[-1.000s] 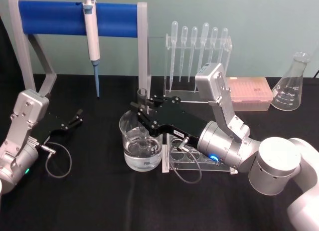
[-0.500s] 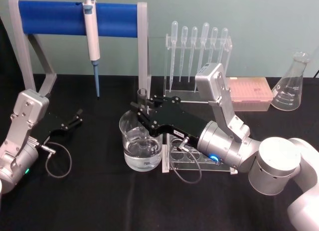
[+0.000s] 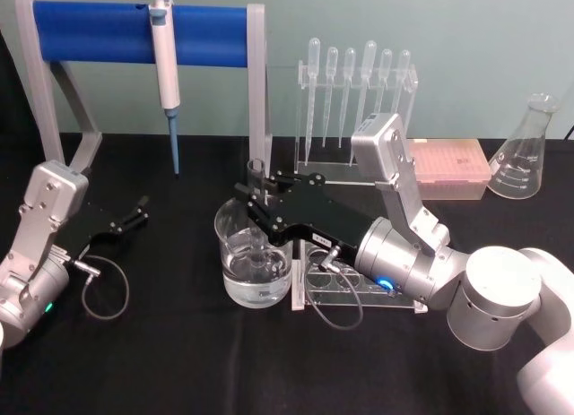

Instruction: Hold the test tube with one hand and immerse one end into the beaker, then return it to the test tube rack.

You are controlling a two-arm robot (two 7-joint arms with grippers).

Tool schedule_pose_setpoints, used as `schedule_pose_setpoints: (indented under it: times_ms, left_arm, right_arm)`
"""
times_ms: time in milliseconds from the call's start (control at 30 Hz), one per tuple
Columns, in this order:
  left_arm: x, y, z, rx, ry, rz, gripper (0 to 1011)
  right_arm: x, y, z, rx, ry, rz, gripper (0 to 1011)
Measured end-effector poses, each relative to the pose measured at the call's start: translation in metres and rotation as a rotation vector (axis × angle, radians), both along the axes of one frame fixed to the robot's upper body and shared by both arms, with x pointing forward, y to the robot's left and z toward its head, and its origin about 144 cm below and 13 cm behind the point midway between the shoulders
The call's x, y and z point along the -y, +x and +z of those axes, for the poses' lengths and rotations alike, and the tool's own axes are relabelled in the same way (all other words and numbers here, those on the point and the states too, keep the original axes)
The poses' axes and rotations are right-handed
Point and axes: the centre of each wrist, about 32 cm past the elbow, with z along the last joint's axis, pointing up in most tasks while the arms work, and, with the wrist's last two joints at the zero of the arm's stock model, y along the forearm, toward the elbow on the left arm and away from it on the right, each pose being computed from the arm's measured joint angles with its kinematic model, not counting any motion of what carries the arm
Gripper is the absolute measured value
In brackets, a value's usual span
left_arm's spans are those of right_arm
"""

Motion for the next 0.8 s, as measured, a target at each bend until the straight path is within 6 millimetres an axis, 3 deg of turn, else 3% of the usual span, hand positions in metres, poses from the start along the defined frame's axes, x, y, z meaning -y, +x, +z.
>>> schedule_pose_setpoints:
  times_ms: [800]
  left_arm:
    - [0.0,0.0,0.0,0.0,0.0,0.0,1000]
  right_arm:
    - [0.0,0.0,0.0,0.0,0.0,0.0,226]
